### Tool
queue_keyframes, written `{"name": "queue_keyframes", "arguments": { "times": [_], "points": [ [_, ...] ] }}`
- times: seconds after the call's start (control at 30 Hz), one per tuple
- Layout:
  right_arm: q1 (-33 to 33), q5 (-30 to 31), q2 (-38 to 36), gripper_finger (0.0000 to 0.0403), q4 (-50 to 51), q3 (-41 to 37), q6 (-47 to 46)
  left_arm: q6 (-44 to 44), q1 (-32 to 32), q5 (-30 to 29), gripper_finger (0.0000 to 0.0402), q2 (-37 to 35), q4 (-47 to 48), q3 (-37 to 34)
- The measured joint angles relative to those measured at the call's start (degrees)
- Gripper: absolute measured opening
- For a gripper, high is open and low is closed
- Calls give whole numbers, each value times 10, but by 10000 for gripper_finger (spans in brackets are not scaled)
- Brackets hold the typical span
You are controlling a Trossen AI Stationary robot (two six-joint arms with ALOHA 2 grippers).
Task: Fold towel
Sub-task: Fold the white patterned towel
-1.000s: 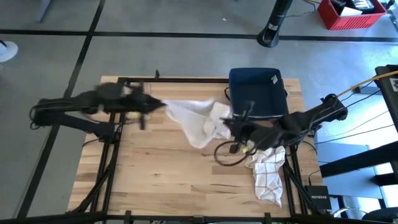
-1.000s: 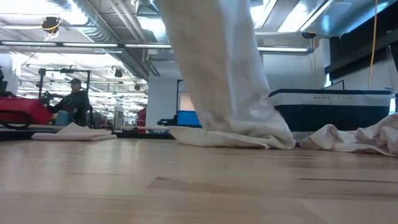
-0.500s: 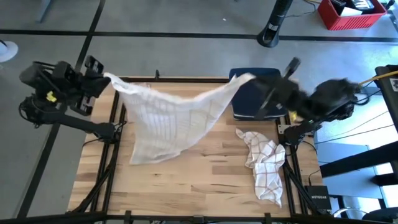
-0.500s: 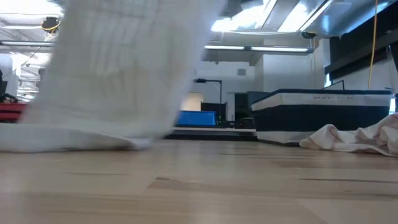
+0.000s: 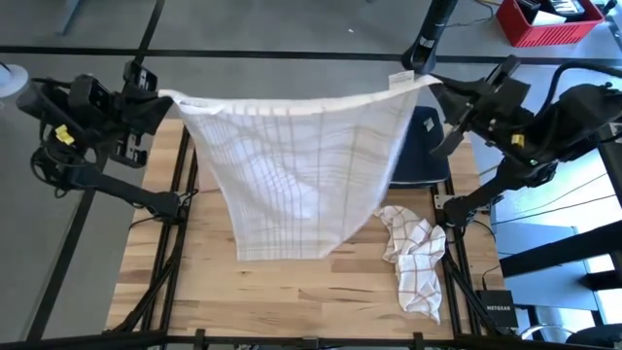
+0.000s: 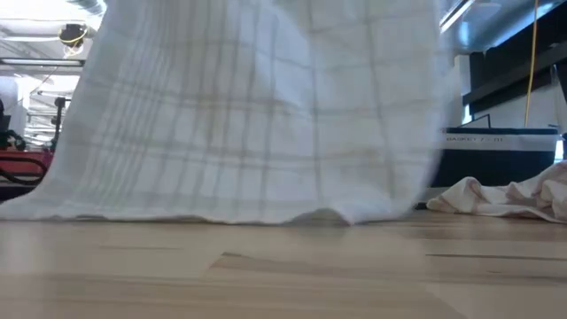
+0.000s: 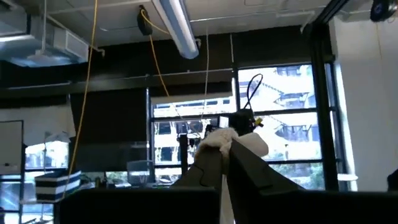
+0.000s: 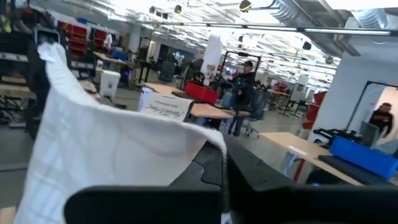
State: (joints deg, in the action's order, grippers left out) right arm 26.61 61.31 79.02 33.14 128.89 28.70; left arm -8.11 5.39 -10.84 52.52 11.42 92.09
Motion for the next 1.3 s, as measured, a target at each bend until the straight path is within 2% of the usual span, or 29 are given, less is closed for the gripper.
{"name": "queue_keyframes", "arguments": {
  "times": [0.1,0.2,0.27,0.6,0.77,0.83,0.93,1.03,1.2,1.3],
  "points": [
    [-5,7,1,5,13,0,25,-45,-2,-48,1,7,0,5],
    [-51,0,3,5,16,0,59,-116,-11,-120,1,9,-3,5],
    [-94,-29,5,5,15,0,72,-159,-22,-147,1,11,-15,5],
    [-382,-303,41,5,-49,-1,81,-357,-101,-155,1,31,-109,5],
    [-485,-439,83,5,-137,-1,157,-461,-154,-152,1,48,-129,5],
    [-510,-493,100,5,-180,-1,182,-494,-173,-133,1,52,-136,5],
    [-522,-557,116,5,-237,-1,216,-515,-188,-79,1,53,-150,5],
    [-495,-590,113,5,-267,-1,249,-498,-177,-41,1,46,-142,13],
    [-395,-592,74,5,-204,6,270,-390,-127,4,1,24,-25,39],
    [-320,-545,51,5,-120,7,254,-301,-90,39,1,13,34,46]
  ]
}}
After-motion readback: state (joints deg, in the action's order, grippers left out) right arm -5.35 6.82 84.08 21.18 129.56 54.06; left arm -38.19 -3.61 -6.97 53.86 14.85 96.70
